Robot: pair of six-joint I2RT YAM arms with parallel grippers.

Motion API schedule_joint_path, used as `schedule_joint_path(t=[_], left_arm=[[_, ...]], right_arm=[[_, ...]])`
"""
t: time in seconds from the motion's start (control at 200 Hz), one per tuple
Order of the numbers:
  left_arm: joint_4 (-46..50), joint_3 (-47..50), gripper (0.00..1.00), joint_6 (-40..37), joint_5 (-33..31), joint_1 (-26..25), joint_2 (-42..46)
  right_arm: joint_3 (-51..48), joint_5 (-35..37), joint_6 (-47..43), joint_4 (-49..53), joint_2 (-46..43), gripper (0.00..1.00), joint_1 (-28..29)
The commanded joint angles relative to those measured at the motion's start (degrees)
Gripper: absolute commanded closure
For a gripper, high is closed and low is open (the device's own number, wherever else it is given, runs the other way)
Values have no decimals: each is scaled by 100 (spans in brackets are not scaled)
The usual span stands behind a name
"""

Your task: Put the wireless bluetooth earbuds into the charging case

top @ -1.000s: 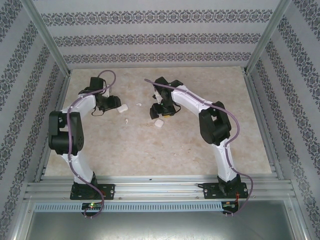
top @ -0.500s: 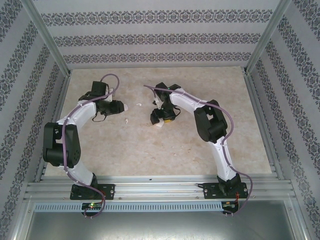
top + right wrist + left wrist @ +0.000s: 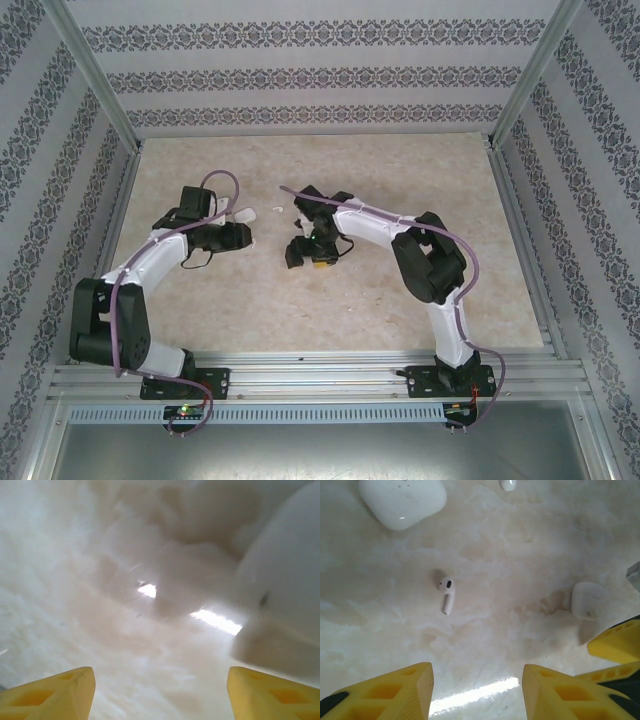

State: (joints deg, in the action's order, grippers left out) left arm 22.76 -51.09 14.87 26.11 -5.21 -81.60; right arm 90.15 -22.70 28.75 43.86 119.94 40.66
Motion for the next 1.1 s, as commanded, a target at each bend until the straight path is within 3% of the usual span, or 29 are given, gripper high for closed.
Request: schedule_joint_path(t=[0.0,0.265,0.649,0.734,0.879,0.969,1.094], left_arm=[[-375,225,51,116,234,-132,274],[-694,988,51,358,185,-419,965],[-815,1063,53,289,460,-675,811],[-862,1092,53,460,421,-776,801],[-1732,1404,55,979,232,-1066,652],[-1947,1208,55,1061,190,-1165,266],[-1538,423,55,883,87,-1166,-280]], right_arm=[[6,22,353,-6,-554,30,47],[1005,1118,342,1247,-182,29,-167],[-61,1467,1562,-169,-177,25,45],[32,1490,1385,10,-180,25,47],[84,1680,1085,480,-279,24,-98],[-178,1348,1156,196,-397,26,-166],[-128,1299,1196,61,-395,38,11]])
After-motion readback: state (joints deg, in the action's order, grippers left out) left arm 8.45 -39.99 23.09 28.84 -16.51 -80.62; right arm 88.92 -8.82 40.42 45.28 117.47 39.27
